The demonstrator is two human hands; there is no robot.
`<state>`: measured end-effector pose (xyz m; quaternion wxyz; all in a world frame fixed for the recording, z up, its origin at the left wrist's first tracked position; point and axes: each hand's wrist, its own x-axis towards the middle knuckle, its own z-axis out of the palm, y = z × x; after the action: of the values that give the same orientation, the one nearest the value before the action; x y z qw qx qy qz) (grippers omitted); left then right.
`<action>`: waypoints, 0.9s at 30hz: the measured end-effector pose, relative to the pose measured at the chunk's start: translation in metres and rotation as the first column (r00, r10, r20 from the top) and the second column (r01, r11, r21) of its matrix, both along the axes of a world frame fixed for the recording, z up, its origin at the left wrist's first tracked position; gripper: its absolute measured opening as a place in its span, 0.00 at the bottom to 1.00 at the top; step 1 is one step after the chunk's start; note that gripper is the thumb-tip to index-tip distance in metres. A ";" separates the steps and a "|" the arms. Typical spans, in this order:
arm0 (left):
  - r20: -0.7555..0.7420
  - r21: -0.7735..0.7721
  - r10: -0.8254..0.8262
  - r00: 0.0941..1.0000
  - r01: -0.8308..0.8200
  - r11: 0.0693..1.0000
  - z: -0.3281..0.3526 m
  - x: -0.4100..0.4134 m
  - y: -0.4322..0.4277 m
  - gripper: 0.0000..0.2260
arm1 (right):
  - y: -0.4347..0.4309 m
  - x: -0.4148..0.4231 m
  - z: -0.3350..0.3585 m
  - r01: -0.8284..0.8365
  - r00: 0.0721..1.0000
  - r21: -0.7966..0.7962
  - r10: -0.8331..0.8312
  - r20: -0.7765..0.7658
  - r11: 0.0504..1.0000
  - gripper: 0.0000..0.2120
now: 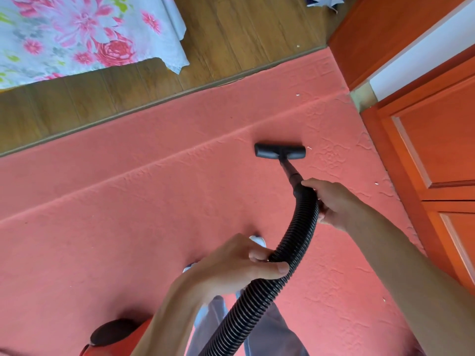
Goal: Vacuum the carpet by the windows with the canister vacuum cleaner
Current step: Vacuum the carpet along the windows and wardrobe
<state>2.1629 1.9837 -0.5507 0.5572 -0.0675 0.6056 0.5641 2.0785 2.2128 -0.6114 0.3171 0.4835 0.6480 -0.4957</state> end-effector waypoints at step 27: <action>-0.102 -0.080 0.037 0.994 -0.045 0.996 0.008 -0.004 0.042 0.12 | 0.016 -0.001 0.001 0.257 0.966 -0.288 -0.255 0.045 0.922 0.16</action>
<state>2.1590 2.0253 -0.5428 0.5113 -0.0744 0.6540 0.5526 2.0775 2.2287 -0.6107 0.3197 0.5136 0.4981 -0.6213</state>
